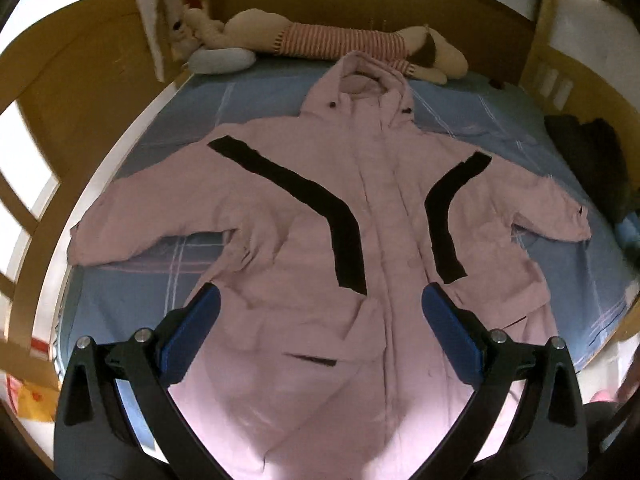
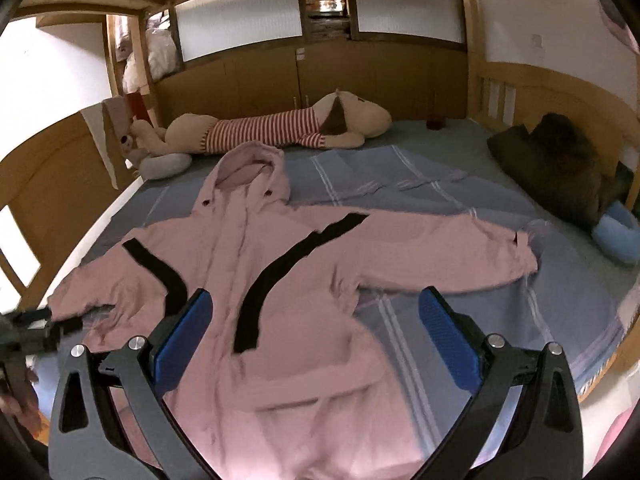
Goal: Fold large clothes
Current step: 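Move the right tool toward the cuff of the nearest jacket sleeve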
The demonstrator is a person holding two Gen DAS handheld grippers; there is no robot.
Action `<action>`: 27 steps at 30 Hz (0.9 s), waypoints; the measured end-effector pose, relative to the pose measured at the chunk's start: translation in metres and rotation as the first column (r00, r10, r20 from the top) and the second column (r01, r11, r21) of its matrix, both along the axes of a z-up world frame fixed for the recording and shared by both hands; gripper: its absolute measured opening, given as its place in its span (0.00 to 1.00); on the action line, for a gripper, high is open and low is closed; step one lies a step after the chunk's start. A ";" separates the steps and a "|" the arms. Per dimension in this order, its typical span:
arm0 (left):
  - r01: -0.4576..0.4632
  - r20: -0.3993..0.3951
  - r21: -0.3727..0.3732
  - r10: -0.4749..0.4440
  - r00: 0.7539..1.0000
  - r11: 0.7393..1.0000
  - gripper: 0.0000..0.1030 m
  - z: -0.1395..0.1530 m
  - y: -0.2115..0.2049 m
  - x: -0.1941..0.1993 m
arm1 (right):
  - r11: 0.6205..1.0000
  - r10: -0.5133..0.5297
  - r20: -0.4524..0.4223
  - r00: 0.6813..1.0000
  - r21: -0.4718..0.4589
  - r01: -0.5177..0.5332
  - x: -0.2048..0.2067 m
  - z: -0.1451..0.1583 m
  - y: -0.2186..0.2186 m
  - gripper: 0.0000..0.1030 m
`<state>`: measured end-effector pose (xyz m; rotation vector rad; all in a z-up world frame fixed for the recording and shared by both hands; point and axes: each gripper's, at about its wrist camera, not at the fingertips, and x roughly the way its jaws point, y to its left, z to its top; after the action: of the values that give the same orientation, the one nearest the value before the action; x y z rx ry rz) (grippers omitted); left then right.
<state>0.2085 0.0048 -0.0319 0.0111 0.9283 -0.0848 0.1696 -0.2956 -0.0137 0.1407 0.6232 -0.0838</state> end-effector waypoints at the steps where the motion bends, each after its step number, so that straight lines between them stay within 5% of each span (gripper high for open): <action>1: 0.009 0.000 -0.022 -0.009 1.000 1.000 0.98 -0.008 0.000 0.003 | 1.000 0.005 -0.008 1.000 0.000 -0.005 0.009 -0.002 -0.007 0.99; 8: -0.001 -0.036 -0.037 -0.001 0.999 0.999 0.98 -0.044 0.003 0.021 | 0.977 -0.175 -0.071 0.982 0.107 0.182 0.030 -0.049 -0.076 0.99; 13: 0.021 -0.004 0.055 -0.020 1.000 0.998 0.98 -0.050 -0.004 0.036 | 0.895 -0.255 -0.110 0.961 0.350 0.277 0.041 -0.064 -0.117 0.99; 17: 0.021 -0.001 0.034 -0.021 1.000 0.999 0.98 -0.053 -0.005 0.053 | 0.826 -0.248 -0.175 0.953 0.476 0.302 0.056 -0.081 -0.127 0.99; 27: -0.072 0.104 0.123 0.060 0.993 0.990 0.98 -0.053 -0.002 0.078 | 0.800 -0.271 -0.217 0.938 0.492 0.344 0.074 -0.096 -0.135 0.99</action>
<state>0.2866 0.0030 -0.0849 0.1014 0.8316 0.0362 0.2433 -0.4306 -0.1101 0.7793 0.7455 -0.2415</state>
